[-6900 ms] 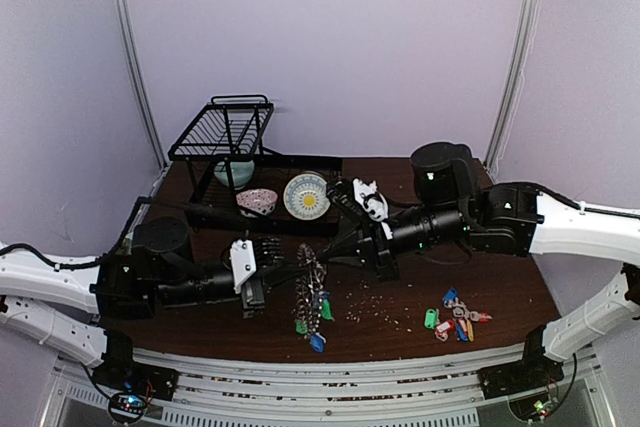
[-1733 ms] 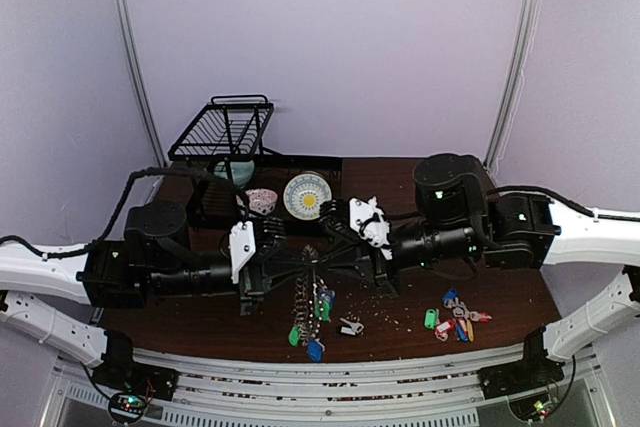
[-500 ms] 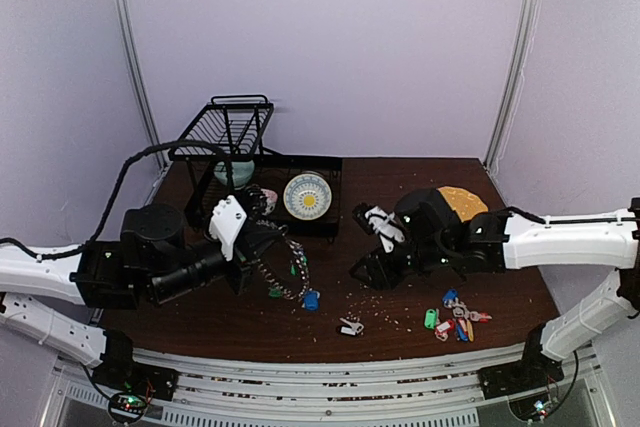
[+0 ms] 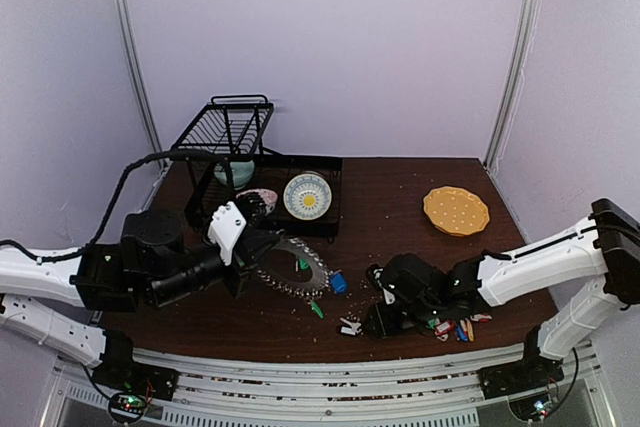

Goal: Put the keys on the keyring

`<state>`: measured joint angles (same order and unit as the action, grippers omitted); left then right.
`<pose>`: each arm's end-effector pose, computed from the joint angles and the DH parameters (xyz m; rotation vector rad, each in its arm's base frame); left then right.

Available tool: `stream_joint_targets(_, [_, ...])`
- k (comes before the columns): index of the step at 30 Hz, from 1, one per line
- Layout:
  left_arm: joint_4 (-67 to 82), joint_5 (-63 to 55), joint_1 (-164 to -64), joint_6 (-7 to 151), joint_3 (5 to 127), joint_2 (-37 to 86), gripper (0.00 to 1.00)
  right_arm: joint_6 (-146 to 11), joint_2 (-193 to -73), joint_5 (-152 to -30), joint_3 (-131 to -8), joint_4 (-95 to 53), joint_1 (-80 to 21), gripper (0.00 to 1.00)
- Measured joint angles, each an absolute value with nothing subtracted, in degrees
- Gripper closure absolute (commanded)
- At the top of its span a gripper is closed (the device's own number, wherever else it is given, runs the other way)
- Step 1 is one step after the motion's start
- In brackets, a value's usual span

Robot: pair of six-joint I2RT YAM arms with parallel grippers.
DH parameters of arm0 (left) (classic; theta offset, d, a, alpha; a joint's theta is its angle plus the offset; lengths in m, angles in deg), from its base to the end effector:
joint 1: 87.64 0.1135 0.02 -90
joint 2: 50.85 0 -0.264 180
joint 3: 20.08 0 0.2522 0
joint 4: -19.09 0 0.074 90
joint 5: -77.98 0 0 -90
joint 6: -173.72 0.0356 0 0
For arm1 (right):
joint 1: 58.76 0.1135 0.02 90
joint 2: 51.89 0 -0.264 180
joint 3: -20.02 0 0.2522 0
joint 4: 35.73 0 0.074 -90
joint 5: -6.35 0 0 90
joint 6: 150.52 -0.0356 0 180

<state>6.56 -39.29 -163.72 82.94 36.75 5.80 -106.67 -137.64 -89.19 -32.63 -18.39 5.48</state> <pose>0.0712 -0.2196 0.3122 0.8037 1.6046 -0.5463 0.1192 0.2549 0.1547 -0.4694 2.6511 0.8692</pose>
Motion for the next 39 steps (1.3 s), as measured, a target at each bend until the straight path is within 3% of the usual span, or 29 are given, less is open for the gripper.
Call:
stream_joint_targets(6, [6.59, -39.29, -163.72, 83.25, 35.59, 3.11, 1.00, -110.10, -141.18, -90.61, -32.63, -22.98, 6.38, 0.67])
stream_joint_targets(11, [6.50, -39.29, -163.72, 83.56, 35.22, 2.80, 1.00, -110.49, -142.25, -90.53, -32.92, -23.75, 7.06, 0.83])
stream_joint_targets(14, [6.52, -39.29, -163.72, 83.86, 35.22, 2.80, 1.00, -110.82, -142.82, -90.46, -33.27, -23.53, 7.39, 0.88])
stream_joint_targets(17, [6.50, -39.29, -163.72, 84.28, 35.22, 2.82, 1.00, -110.82, -143.06, -90.26, -33.73, -22.72, 7.76, 1.00])
stream_joint_targets(26, [6.52, -39.00, -163.72, 86.05, 35.22, 3.48, 1.00, -105.23, -141.29, -87.97, -37.97, -13.21, 8.02, 1.00])
stream_joint_targets(35, [6.54, -34.00, -163.72, 91.84, 35.48, 7.11, 1.00, -80.81, -122.69, -88.84, -50.56, -4.14, 8.04, 1.00])
stream_joint_targets(39, [6.52, -30.94, -163.72, 93.13, 37.49, 9.95, 1.00, -70.78, -121.03, -91.38, -56.61, -1.96, 8.74, 1.00])
